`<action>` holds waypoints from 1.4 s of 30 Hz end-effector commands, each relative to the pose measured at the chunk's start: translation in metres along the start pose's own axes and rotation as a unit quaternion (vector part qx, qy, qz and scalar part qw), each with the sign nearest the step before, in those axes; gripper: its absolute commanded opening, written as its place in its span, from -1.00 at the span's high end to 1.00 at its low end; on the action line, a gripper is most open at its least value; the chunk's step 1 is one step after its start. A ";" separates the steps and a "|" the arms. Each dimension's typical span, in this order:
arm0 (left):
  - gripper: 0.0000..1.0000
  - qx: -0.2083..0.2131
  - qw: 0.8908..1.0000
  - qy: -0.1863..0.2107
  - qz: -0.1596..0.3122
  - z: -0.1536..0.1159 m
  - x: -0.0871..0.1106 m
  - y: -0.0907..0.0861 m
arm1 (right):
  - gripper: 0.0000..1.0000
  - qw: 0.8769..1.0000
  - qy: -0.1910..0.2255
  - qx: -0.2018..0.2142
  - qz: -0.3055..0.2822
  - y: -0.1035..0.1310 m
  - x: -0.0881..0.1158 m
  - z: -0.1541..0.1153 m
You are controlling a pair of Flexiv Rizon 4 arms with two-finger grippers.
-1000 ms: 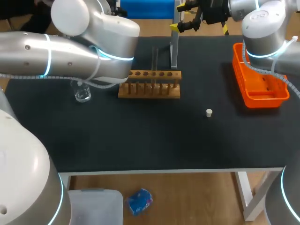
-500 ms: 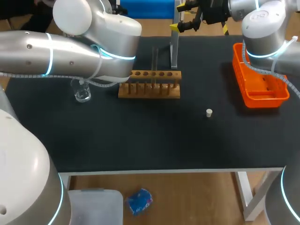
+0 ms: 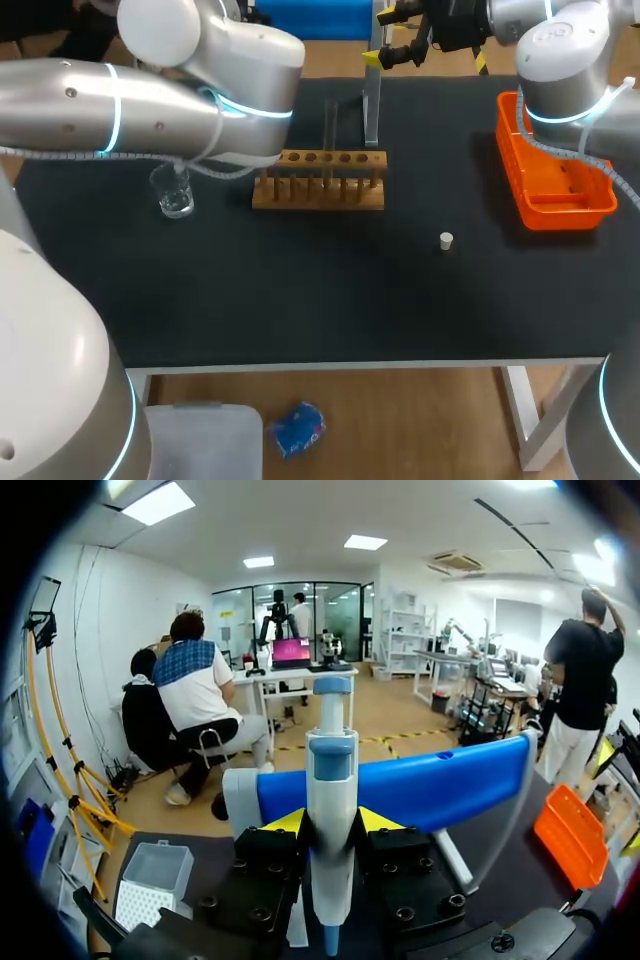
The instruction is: Invert the test tube, pick up the pipette, mount the tip to pipette, aspirate from beaker and dispense into the tube, eject the tip, return the pipette, and cap with the stopper.
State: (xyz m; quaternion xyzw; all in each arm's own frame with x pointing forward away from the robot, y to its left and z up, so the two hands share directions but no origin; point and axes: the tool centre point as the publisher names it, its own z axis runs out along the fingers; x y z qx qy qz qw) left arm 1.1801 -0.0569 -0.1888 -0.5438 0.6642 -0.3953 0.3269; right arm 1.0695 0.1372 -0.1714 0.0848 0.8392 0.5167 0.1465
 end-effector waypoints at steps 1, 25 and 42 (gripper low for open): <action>1.00 -0.007 1.000 -0.003 0.001 0.008 0.002 -0.003 | -1.00 1.000 0.001 0.002 0.000 0.000 0.000 -0.001; 1.00 -0.029 1.000 0.003 -0.010 0.008 0.010 0.020 | -1.00 1.000 0.001 0.002 0.000 0.000 0.000 -0.001; -1.00 -0.030 0.999 0.010 -0.015 -0.004 0.018 0.030 | -1.00 1.000 0.001 0.002 0.000 0.000 0.000 -0.001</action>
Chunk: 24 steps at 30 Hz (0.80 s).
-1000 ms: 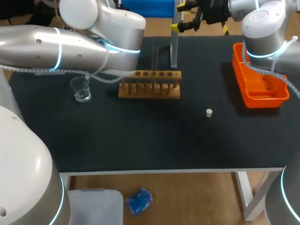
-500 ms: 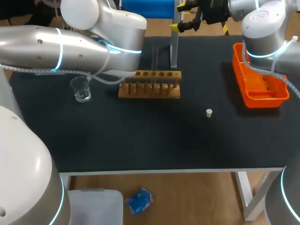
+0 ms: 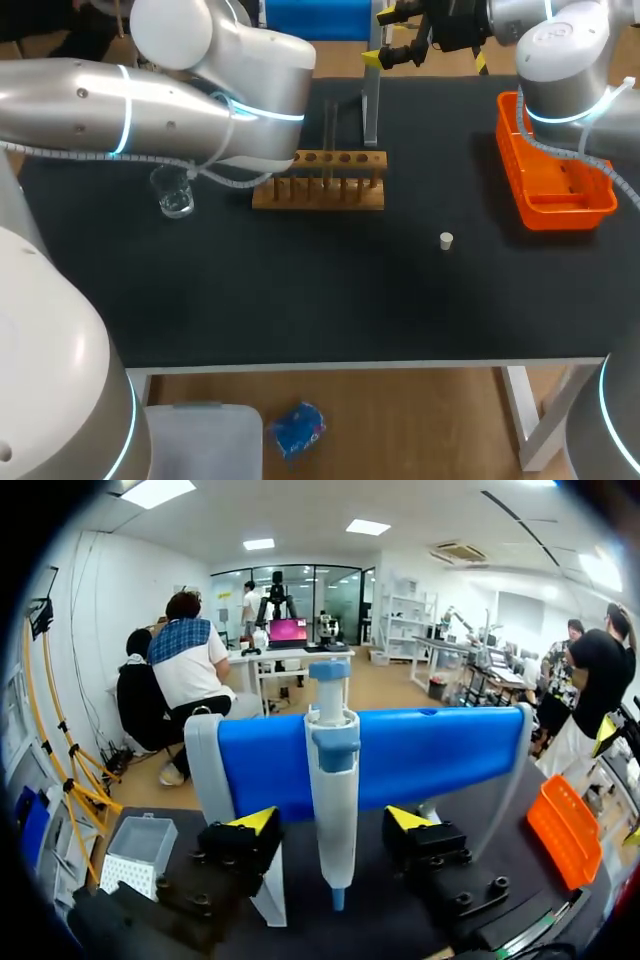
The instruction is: Invert the test tube, pick up the pipette, mount the tip to pipette, aspirate from beaker and dispense into the tube, eject the tip, return the pipette, and cap with the stopper.
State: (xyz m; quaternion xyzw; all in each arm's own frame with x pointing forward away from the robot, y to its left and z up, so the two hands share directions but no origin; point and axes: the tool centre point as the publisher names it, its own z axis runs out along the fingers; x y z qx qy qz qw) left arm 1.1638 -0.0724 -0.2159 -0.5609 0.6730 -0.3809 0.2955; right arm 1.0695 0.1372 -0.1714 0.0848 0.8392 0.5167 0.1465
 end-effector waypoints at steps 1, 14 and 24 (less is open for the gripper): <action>-1.00 0.010 1.000 0.003 -0.001 -0.008 0.000 -0.001 | -1.00 1.000 0.001 0.002 0.000 0.001 0.000 -0.001; -1.00 0.035 0.992 0.113 0.043 -0.066 0.021 -0.034 | -1.00 1.000 0.001 0.002 0.000 0.001 0.000 -0.001; -1.00 0.099 0.930 0.291 0.200 -0.152 0.041 -0.045 | -1.00 1.000 0.001 0.002 0.000 0.001 0.000 -0.001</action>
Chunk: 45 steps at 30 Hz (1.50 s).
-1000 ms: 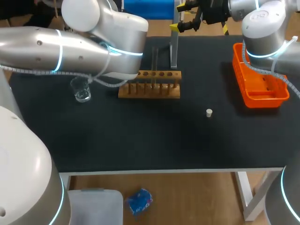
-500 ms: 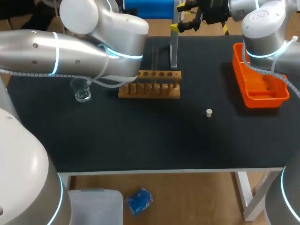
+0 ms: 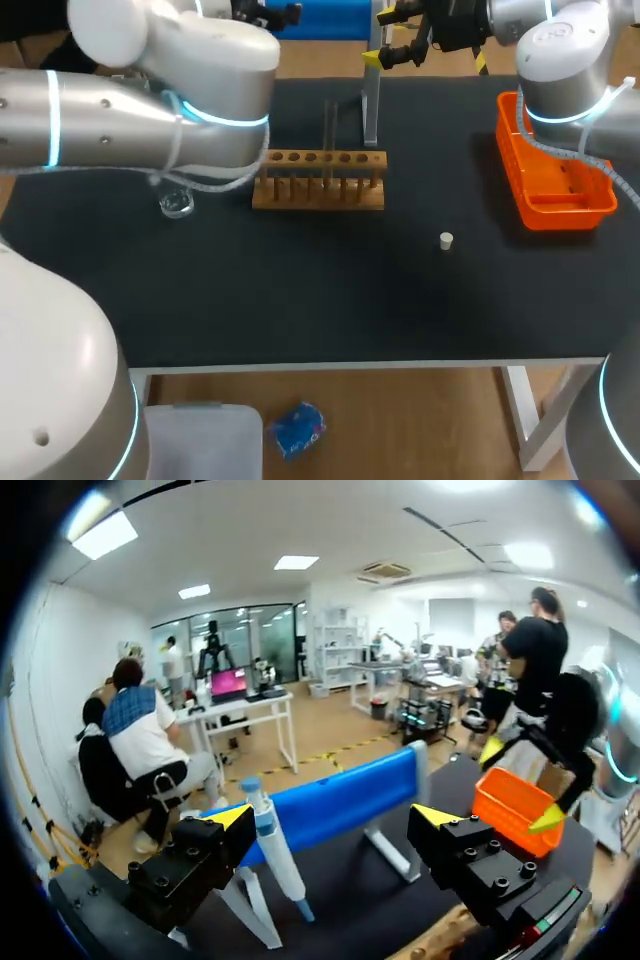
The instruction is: Invert the test tube, pick up the pipette, mount the tip to pipette, aspirate from beaker and dispense into the tube, eject the tip, return the pipette, and cap with the stopper.
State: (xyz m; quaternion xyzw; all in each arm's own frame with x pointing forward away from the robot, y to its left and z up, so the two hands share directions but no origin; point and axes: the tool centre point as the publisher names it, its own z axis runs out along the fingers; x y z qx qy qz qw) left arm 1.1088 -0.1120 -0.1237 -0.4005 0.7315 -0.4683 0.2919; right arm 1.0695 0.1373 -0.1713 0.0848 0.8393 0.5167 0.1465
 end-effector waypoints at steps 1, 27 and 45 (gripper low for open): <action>-1.00 0.033 0.976 0.194 0.090 -0.072 0.012 -0.004 | -1.00 1.000 0.001 0.002 0.000 0.000 0.000 -0.001; -1.00 0.057 0.910 0.365 0.187 -0.138 0.078 0.021 | -1.00 1.000 0.001 0.002 0.000 0.000 0.000 -0.001; -1.00 0.058 0.922 0.347 0.159 -0.128 0.093 0.046 | -1.00 1.000 0.001 0.002 0.000 0.000 0.000 -0.001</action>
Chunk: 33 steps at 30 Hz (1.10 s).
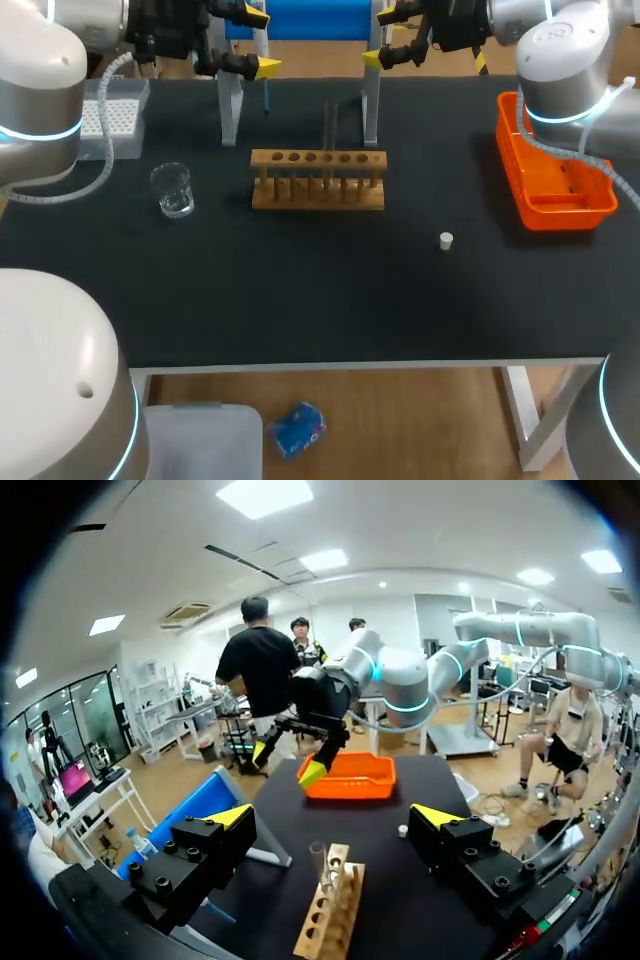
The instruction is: Invert the test tube, pick up the pipette, mount the tip to pipette, aspirate from beaker and dispense into the tube, eject the tip, return the pipette, and cap with the stopper.
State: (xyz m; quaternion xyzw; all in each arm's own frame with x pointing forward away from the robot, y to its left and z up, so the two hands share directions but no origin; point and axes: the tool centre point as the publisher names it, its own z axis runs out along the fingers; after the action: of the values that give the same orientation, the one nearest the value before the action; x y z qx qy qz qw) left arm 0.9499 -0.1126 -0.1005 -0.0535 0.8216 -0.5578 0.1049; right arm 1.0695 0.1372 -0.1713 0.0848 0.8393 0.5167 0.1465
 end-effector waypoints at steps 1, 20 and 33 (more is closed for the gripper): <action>-1.00 0.017 0.999 -0.027 -0.021 0.019 0.015 0.020 | -1.00 1.000 0.001 0.002 0.000 0.000 0.000 -0.001; -1.00 0.009 0.989 -0.136 -0.063 0.059 0.036 0.101 | -1.00 1.000 0.001 0.002 0.000 0.000 0.000 -0.001; -1.00 0.003 0.991 -0.116 -0.063 0.061 0.017 0.101 | -1.00 1.000 0.001 0.002 0.000 0.000 0.000 -0.001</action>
State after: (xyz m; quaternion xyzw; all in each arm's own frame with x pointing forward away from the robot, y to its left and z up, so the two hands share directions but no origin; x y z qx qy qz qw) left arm 0.9454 -0.1353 -0.2194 -0.1742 0.7921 -0.5589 0.1726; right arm 1.0695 0.1372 -0.1714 0.0848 0.8393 0.5167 0.1465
